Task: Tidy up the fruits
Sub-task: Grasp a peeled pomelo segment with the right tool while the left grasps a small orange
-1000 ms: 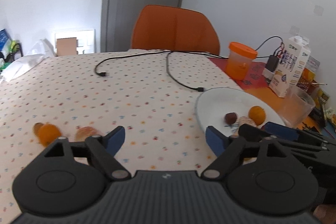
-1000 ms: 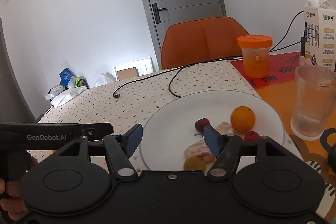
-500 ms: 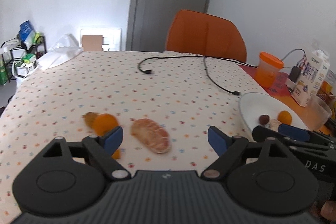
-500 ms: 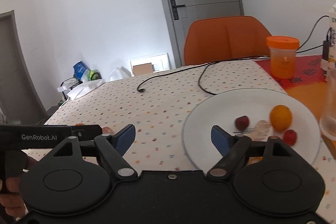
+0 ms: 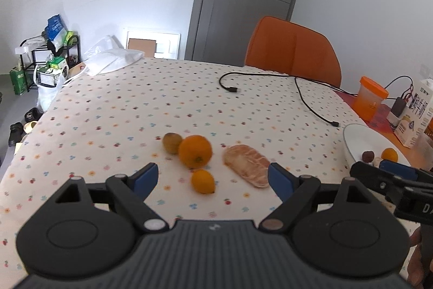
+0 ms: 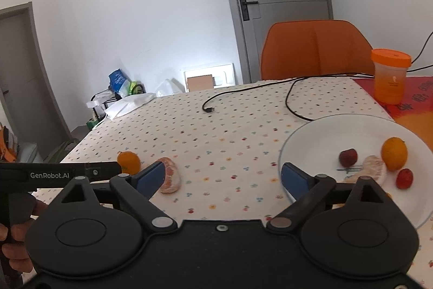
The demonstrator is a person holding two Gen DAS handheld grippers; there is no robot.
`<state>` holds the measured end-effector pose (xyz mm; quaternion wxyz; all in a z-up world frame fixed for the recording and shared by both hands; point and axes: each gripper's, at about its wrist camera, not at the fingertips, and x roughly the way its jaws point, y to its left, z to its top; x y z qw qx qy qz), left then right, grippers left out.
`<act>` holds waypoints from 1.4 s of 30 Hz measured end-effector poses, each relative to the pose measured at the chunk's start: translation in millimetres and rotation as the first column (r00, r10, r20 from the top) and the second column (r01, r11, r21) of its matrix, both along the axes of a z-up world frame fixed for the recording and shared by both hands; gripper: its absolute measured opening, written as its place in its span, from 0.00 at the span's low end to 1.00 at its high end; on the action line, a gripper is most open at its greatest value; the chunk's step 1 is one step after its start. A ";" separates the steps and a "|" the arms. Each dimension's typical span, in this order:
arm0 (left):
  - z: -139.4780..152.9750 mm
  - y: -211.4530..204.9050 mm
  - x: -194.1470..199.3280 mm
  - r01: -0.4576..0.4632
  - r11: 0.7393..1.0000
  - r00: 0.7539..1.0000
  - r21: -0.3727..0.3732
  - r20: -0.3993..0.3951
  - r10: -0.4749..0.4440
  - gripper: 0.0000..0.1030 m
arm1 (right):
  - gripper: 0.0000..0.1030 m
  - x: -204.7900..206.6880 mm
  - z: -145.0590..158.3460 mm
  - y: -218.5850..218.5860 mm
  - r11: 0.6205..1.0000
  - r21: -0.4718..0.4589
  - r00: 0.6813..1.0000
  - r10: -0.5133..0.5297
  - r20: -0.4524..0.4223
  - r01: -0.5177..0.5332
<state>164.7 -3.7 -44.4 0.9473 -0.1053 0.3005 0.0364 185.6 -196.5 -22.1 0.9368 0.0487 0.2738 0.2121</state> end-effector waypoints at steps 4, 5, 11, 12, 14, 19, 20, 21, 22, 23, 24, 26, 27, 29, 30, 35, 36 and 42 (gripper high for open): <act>-1.6 8.8 -3.7 -0.008 1.000 1.000 0.000 0.000 0.008 0.84 | 1.00 -1.3 -0.8 5.6 1.000 -0.004 1.000 0.017 0.001 -0.017; -2.3 11.2 -4.5 -0.008 1.000 1.000 -0.002 0.000 0.008 0.84 | 1.00 -1.3 -1.3 6.7 1.000 -0.006 1.000 0.021 -0.001 -0.021; -6.5 18.5 -7.8 -0.002 1.000 1.000 -0.014 0.005 0.002 0.84 | 1.00 -0.9 -7.9 13.7 0.999 -0.011 0.999 0.042 -0.025 -0.043; -7.3 19.0 -7.5 0.000 1.000 1.000 -0.014 0.007 0.001 0.84 | 1.00 -0.8 -8.8 15.1 0.999 -0.012 0.999 0.047 -0.027 -0.048; -8.9 19.4 -5.9 0.005 1.000 1.000 -0.020 0.005 -0.005 0.83 | 1.00 -0.9 -10.1 17.9 0.998 -0.012 0.998 0.056 -0.031 -0.056; -12.9 16.0 -0.7 0.020 1.000 1.000 -0.011 0.003 -0.020 0.76 | 0.99 -1.8 -14.0 25.6 0.995 -0.022 0.994 0.101 -0.040 -0.102; -14.1 14.8 0.7 0.025 1.000 1.000 -0.006 0.001 -0.025 0.75 | 0.97 -1.5 -15.1 27.3 0.994 -0.026 0.993 0.107 -0.043 -0.108; -16.0 14.1 2.7 0.029 1.000 1.000 -0.005 -0.004 -0.029 0.73 | 0.96 -0.6 -16.4 28.4 0.993 -0.026 0.993 0.111 -0.048 -0.113; -17.7 13.8 4.6 0.031 0.999 0.999 -0.008 -0.008 -0.031 0.72 | 0.94 0.6 -17.8 29.6 0.993 -0.026 0.992 0.115 -0.054 -0.116; -19.5 14.0 6.4 0.031 0.999 0.999 -0.013 -0.012 -0.031 0.71 | 0.91 1.8 -19.1 30.8 0.992 -0.028 0.991 0.119 -0.060 -0.121; -21.2 14.2 7.9 0.030 0.999 0.999 -0.015 -0.015 -0.030 0.69 | 0.91 3.3 -19.9 32.3 0.992 -0.032 0.991 0.122 -0.062 -0.124; -24.7 14.4 12.0 0.029 0.999 0.999 -0.018 -0.023 -0.029 0.65 | 0.86 6.3 -20.3 35.7 0.990 -0.034 0.989 0.131 -0.067 -0.134; -26.0 14.4 13.7 0.029 0.999 0.999 -0.019 -0.028 -0.029 0.62 | 0.85 8.0 -20.5 37.0 0.990 -0.035 0.988 0.137 -0.069 -0.140; -27.7 14.0 17.4 0.030 0.999 0.999 -0.019 -0.034 -0.031 0.59 | 0.83 10.4 -21.4 40.2 0.988 -0.042 0.987 0.144 -0.070 -0.147; -28.4 13.7 19.2 0.032 0.999 0.999 -0.016 -0.035 -0.032 0.57 | 0.82 11.5 -21.5 41.2 0.988 -0.046 0.987 0.145 -0.070 -0.148; -31.9 11.3 27.0 0.041 0.999 0.998 -0.006 -0.047 -0.041 0.53 | 0.76 20.4 -26.8 48.1 0.986 -0.053 0.985 0.152 -0.087 -0.156; -32.7 11.1 28.5 0.042 0.999 0.998 -0.005 -0.050 -0.042 0.52 | 0.76 21.9 -28.0 49.0 0.986 -0.053 0.984 0.153 -0.090 -0.158; -39.1 12.9 36.8 0.038 0.999 0.997 -0.006 -0.063 -0.038 0.39 | 0.74 32.5 -34.5 54.4 0.984 -0.051 0.980 0.162 -0.112 -0.169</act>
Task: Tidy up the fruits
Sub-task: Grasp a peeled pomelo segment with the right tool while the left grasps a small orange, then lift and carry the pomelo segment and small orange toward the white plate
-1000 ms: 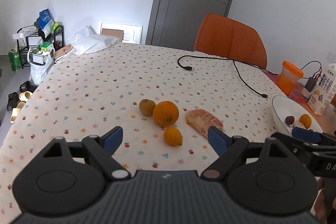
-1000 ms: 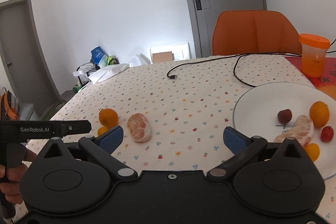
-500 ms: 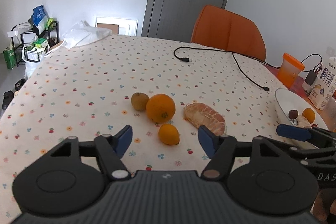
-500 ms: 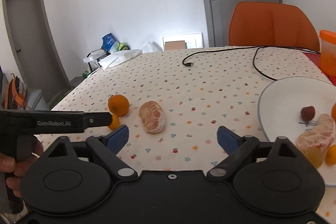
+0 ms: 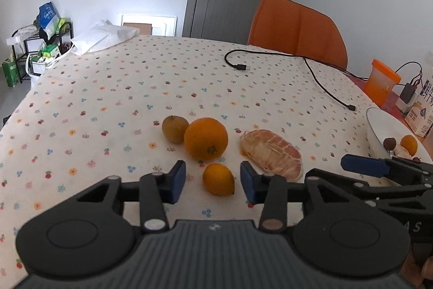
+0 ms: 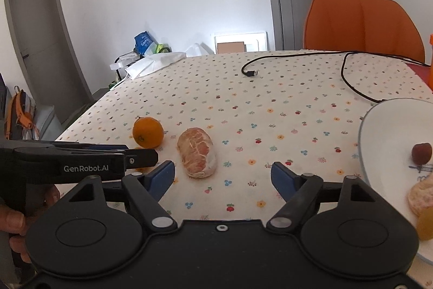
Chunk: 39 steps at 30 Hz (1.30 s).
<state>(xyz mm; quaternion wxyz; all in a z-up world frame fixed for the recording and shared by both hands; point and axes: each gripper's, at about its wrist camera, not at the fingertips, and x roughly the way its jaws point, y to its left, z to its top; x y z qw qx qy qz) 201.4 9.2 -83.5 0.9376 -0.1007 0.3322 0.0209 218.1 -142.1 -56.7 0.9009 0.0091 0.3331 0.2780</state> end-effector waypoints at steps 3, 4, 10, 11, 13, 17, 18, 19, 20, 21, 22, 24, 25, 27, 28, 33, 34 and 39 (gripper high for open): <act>0.0 2.1 1.4 -0.003 1.000 1.000 -0.003 0.001 0.003 0.30 | 0.72 5.4 -1.6 2.9 1.000 0.002 1.000 0.005 -0.005 -0.005; -0.1 3.5 1.5 -0.004 1.000 1.000 -0.008 0.000 0.004 0.26 | 0.72 6.5 -1.9 4.2 1.000 0.002 1.000 0.008 -0.005 -0.008; 1.5 9.0 -1.1 0.002 1.000 1.000 -0.023 -0.006 -0.002 0.22 | 0.63 14.0 -6.5 18.4 0.999 -0.009 0.999 0.037 -0.016 -0.037; 1.8 9.9 -1.9 0.000 1.000 1.000 -0.024 -0.006 0.000 0.22 | 0.63 14.6 -6.3 21.0 0.999 -0.011 0.999 0.043 -0.018 -0.044; 2.6 11.7 -3.2 -0.006 1.000 1.000 -0.021 -0.006 0.006 0.22 | 0.59 15.0 -8.0 26.3 0.998 -0.016 0.998 0.054 -0.021 -0.054; 5.3 16.4 -7.9 -0.021 1.000 1.000 -0.014 0.000 0.021 0.22 | 0.55 14.5 -10.3 36.7 0.997 -0.049 0.998 0.060 -0.009 -0.060; 5.7 17.2 -8.8 -0.023 1.000 1.000 -0.012 -0.001 0.023 0.22 | 0.54 15.2 -10.4 38.1 0.997 -0.053 0.998 0.058 -0.007 -0.058; 6.2 17.4 -9.4 -0.025 1.000 1.000 -0.011 -0.001 0.025 0.22 | 0.47 15.4 -10.4 38.9 0.997 -0.057 0.998 0.057 -0.004 -0.057; 6.6 17.6 -10.4 -0.026 1.000 1.000 -0.009 0.000 0.026 0.22 | 0.36 15.7 -10.8 40.1 0.996 -0.067 0.999 0.054 0.004 -0.053; 7.2 17.8 -11.8 -0.027 1.000 1.000 -0.007 0.001 0.027 0.22 | 0.32 15.9 -11.0 40.9 0.996 -0.077 0.999 0.052 0.011 -0.051; 7.9 17.9 -13.4 -0.026 1.000 1.000 -0.005 0.002 0.026 0.22 | 0.29 16.0 -10.6 41.9 0.996 -0.073 0.998 0.059 0.009 -0.058; 9.2 18.0 -16.0 -0.026 1.000 1.000 -0.002 0.004 0.026 0.22 | 0.28 15.3 -9.6 41.0 0.996 -0.068 0.998 0.056 0.005 -0.055; 9.8 17.7 -17.4 -0.026 1.000 1.000 0.001 0.005 0.026 0.22 | 0.27 14.8 -9.2 40.2 0.997 -0.065 0.999 0.052 0.004 -0.052; 11.0 16.0 -19.2 -0.025 1.000 1.000 0.005 0.007 0.025 0.22 | 0.27 13.3 -8.3 37.9 0.998 -0.055 0.999 0.043 0.003 -0.042; 11.7 14.5 -19.6 -0.023 1.000 1.000 0.008 0.009 0.023 0.22 | 0.27 11.9 -7.3 36.4 0.998 -0.053 0.999 0.041 0.006 -0.040; 18.0 6.5 -23.6 -0.013 1.000 1.000 0.021 0.029 0.013 0.22 | 0.27 3.1 0.6 27.5 0.999 -0.041 0.999 0.031 0.024 -0.030; 19.3 4.3 -24.3 -0.009 1.000 0.999 0.023 0.032 0.008 0.22 | 0.27 1.6 2.4 25.0 0.999 -0.037 0.999 0.026 0.028 -0.025; 24.4 -5.9 -26.7 0.012 1.000 0.999 0.028 0.045 -0.014 0.22 | 0.26 -5.0 10.0 12.5 1.000 -0.024 0.999 0.004 0.044 -0.003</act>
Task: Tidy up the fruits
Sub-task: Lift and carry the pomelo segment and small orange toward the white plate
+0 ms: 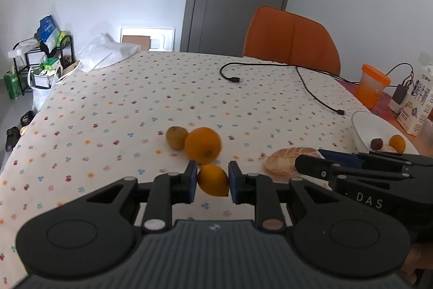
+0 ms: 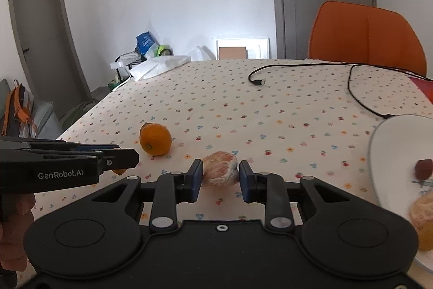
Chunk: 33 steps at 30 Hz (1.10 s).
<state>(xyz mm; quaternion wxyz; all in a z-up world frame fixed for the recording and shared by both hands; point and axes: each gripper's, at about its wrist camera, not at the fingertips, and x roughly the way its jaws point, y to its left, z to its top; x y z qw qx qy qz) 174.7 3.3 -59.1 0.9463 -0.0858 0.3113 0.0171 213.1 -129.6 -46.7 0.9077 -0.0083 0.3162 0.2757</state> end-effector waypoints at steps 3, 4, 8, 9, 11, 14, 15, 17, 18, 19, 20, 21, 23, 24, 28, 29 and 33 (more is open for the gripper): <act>2.2 -7.3 -0.7 0.014 1.000 1.000 0.004 0.007 -0.014 0.22 | 0.26 -2.9 3.4 -8.2 1.000 0.005 1.000 -0.013 0.008 0.013; 2.4 -9.1 -1.2 0.017 1.000 1.000 0.005 0.008 -0.017 0.22 | 0.26 -4.2 4.4 -10.6 1.000 0.006 1.000 -0.016 0.011 0.016; 1.5 -12.4 -2.8 0.025 1.000 1.000 0.010 0.006 -0.025 0.22 | 0.26 -6.0 2.6 -19.2 1.000 0.002 1.000 -0.020 -0.004 0.020; 1.1 -12.4 -2.9 0.024 1.000 1.000 0.010 0.004 -0.024 0.22 | 0.26 -5.8 1.0 -20.5 1.000 0.001 1.000 -0.018 -0.014 0.018; -0.2 -11.4 -3.4 0.021 1.000 1.000 0.013 0.000 -0.021 0.22 | 0.28 -6.4 -2.0 -21.3 1.000 0.003 0.999 -0.021 -0.027 0.021; -2.2 -7.3 -4.2 0.016 1.000 1.000 0.016 -0.005 -0.016 0.22 | 0.35 -6.6 -5.7 -17.4 1.000 -0.010 0.999 -0.024 -0.030 0.024; -3.1 -5.6 -4.6 0.014 1.000 1.000 0.017 -0.007 -0.014 0.22 | 0.35 -6.3 -6.7 -15.7 1.000 -0.014 0.999 -0.026 -0.029 0.026; -4.9 -1.5 -4.7 0.011 1.000 1.000 0.016 -0.013 -0.011 0.22 | 0.43 -4.1 -9.4 -12.8 1.000 -0.010 0.999 -0.021 -0.039 0.021; -6.0 0.3 -4.8 0.011 1.000 1.000 0.015 -0.014 -0.010 0.22 | 0.45 -3.2 -10.6 -10.7 1.000 -0.011 0.999 -0.015 -0.041 0.014; -6.8 2.0 -5.0 0.008 1.000 1.000 0.014 -0.016 -0.008 0.22 | 0.49 -2.3 -11.9 -7.8 1.000 -0.017 0.999 -0.007 -0.042 0.007; -7.7 3.8 -5.1 0.005 1.000 1.000 0.013 -0.018 -0.005 0.22 | 0.52 -1.7 -12.6 -5.2 1.000 -0.022 0.999 -0.002 -0.042 0.001; -9.1 6.2 -5.2 0.002 1.000 1.000 0.013 -0.021 -0.002 0.22 | 0.53 -1.2 -13.9 -3.2 1.000 -0.026 0.999 0.001 -0.044 -0.002; -11.0 9.3 -5.1 -0.002 1.000 1.000 0.012 -0.025 0.002 0.22 | 0.54 0.7 -16.5 0.8 0.999 -0.036 0.999 0.002 -0.047 -0.004; -12.1 11.2 -5.4 -0.005 1.000 1.000 0.011 -0.027 0.005 0.22 | 0.54 1.5 -18.0 2.7 0.999 -0.043 0.999 0.002 -0.050 -0.004; -14.9 17.4 -6.0 -0.011 1.000 0.999 0.009 -0.033 0.011 0.22 | 0.55 2.1 -21.3 6.7 0.998 -0.057 0.999 0.004 -0.036 -0.006; -15.2 18.4 -6.2 -0.012 1.000 0.999 0.008 -0.033 0.013 0.22 | 0.55 2.6 -21.3 7.6 0.998 -0.062 0.999 0.005 -0.032 -0.007; -15.0 21.4 -7.6 -0.019 1.000 0.999 0.006 -0.032 0.019 0.22 | 0.48 1.3 -22.6 9.8 0.996 -0.088 1.000 0.008 -0.009 -0.009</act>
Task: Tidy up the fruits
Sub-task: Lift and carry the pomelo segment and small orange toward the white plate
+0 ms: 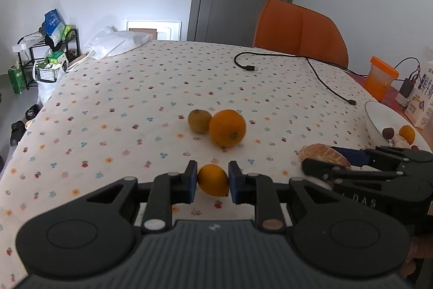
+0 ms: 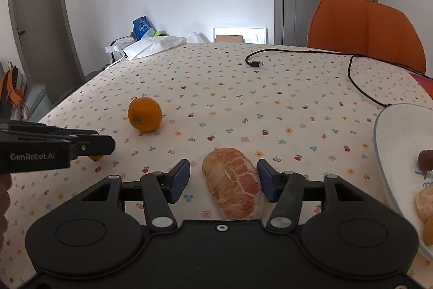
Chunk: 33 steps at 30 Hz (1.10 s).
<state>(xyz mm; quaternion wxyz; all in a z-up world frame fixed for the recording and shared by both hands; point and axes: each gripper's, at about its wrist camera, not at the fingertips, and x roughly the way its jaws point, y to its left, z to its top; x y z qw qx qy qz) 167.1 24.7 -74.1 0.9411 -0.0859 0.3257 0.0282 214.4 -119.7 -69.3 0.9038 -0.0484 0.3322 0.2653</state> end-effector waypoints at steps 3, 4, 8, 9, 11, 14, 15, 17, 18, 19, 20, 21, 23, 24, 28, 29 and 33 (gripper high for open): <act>1.0 -1.0 -1.2 0.003 1.000 1.000 -0.001 0.004 -0.003 0.22 | 0.32 -0.1 1.3 -2.4 1.000 -0.009 1.000 -0.008 0.007 0.008; 1.5 -1.9 -1.6 0.005 1.000 1.000 -0.002 0.005 -0.005 0.22 | 0.31 -0.7 1.8 -3.4 1.000 -0.003 1.000 -0.005 0.003 0.005; 4.7 -9.3 -0.8 0.025 1.000 1.000 0.002 0.015 -0.025 0.22 | 0.26 -3.1 4.6 -10.8 1.000 0.007 1.000 -0.009 -0.002 0.009; 5.9 -11.9 -0.1 0.031 1.000 0.999 0.002 0.018 -0.031 0.22 | 0.26 -4.2 5.9 -12.9 1.000 0.009 1.000 -0.013 0.000 0.013; 8.4 -18.7 2.0 0.045 0.999 0.999 0.005 0.024 -0.045 0.22 | 0.24 -6.5 9.9 -18.0 1.000 0.013 1.000 -0.021 0.008 0.021; 12.4 -31.0 6.2 0.071 0.997 0.997 0.011 0.034 -0.071 0.22 | 0.21 -8.8 16.7 -28.1 0.999 0.025 0.999 -0.040 0.022 0.039; 13.4 -33.8 7.1 0.077 0.997 0.996 0.010 0.036 -0.077 0.22 | 0.21 -8.8 18.4 -31.7 0.999 0.029 0.999 -0.045 0.025 0.044; 15.8 -41.5 9.1 0.094 0.995 0.995 0.014 0.044 -0.095 0.22 | 0.19 -9.6 21.2 -39.3 0.998 0.036 0.998 -0.058 0.033 0.057; 17.4 -45.9 10.4 0.103 0.995 0.993 0.016 0.048 -0.104 0.22 | 0.19 -10.2 22.5 -43.0 0.997 0.041 0.997 -0.063 0.035 0.062; 18.7 -49.1 11.4 0.110 0.994 0.993 0.017 0.051 -0.110 0.22 | 0.19 -10.1 23.6 -45.9 0.997 0.044 0.997 -0.068 0.037 0.066; 20.2 -52.6 12.6 0.116 0.993 0.992 0.018 0.054 -0.117 0.22 | 0.19 -10.9 25.6 -49.9 0.996 0.049 0.996 -0.074 0.042 0.072; 21.7 -55.5 13.5 0.121 0.992 0.991 0.018 0.057 -0.122 0.22 | 0.19 -11.6 27.3 -53.3 0.996 0.054 0.996 -0.079 0.047 0.076; 25.1 -62.7 15.4 0.136 0.990 0.988 0.021 0.066 -0.137 0.22 | 0.19 -12.9 31.1 -60.1 0.994 0.064 0.994 -0.092 0.056 0.089; 26.6 -66.1 16.4 0.144 0.989 0.987 0.023 0.071 -0.145 0.22 | 0.19 -13.5 33.0 -64.0 0.993 0.070 0.993 -0.100 0.061 0.095; 31.4 -78.8 20.4 0.170 0.985 0.981 0.031 0.084 -0.173 0.22 | 0.19 -16.2 39.9 -77.1 0.989 0.087 0.989 -0.127 0.077 0.121; 32.1 -81.2 21.6 0.176 0.984 0.980 0.033 0.086 -0.178 0.22 | 0.19 -16.6 41.7 -80.7 0.987 0.091 0.987 -0.136 0.081 0.129; 36.1 -93.8 26.4 0.204 0.978 0.974 0.036 0.097 -0.207 0.22 | 0.19 -18.5 47.6 -95.0 0.982 0.100 0.981 -0.169 0.098 0.159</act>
